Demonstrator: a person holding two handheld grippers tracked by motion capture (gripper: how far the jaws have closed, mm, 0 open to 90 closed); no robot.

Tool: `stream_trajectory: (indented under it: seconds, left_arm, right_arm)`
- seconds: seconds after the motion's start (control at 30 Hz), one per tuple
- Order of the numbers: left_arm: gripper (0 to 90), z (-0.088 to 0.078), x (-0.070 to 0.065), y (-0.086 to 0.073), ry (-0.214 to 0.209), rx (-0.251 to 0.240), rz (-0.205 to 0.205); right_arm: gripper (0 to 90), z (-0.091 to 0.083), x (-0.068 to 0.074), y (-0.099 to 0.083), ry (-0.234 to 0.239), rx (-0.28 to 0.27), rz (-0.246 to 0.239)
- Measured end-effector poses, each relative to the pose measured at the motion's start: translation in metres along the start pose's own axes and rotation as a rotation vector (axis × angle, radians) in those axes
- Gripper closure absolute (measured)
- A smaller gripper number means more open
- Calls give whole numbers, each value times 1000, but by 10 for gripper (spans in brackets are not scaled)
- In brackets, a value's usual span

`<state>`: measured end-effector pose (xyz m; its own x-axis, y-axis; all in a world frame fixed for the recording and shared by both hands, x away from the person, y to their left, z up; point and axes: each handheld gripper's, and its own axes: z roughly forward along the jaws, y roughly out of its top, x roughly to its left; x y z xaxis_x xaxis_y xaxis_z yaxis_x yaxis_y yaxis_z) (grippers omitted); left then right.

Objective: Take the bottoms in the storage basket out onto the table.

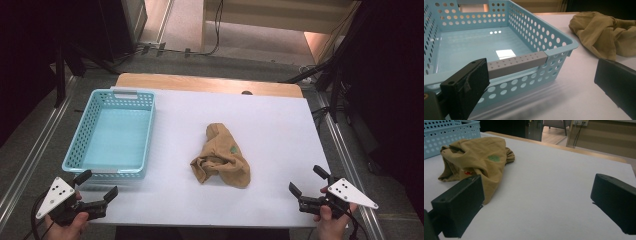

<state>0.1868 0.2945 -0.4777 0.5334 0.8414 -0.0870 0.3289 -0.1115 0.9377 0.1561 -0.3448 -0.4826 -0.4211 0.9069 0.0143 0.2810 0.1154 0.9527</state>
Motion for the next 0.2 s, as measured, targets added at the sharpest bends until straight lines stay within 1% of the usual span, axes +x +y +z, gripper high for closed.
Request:
stream_trajectory:
  seconds: [0.2]
  left_arm:
    - [0, 0, 0, 0, 2, -3, 0]
  right_arm:
    - [0, 0, 0, 0, 1, 1, 0]
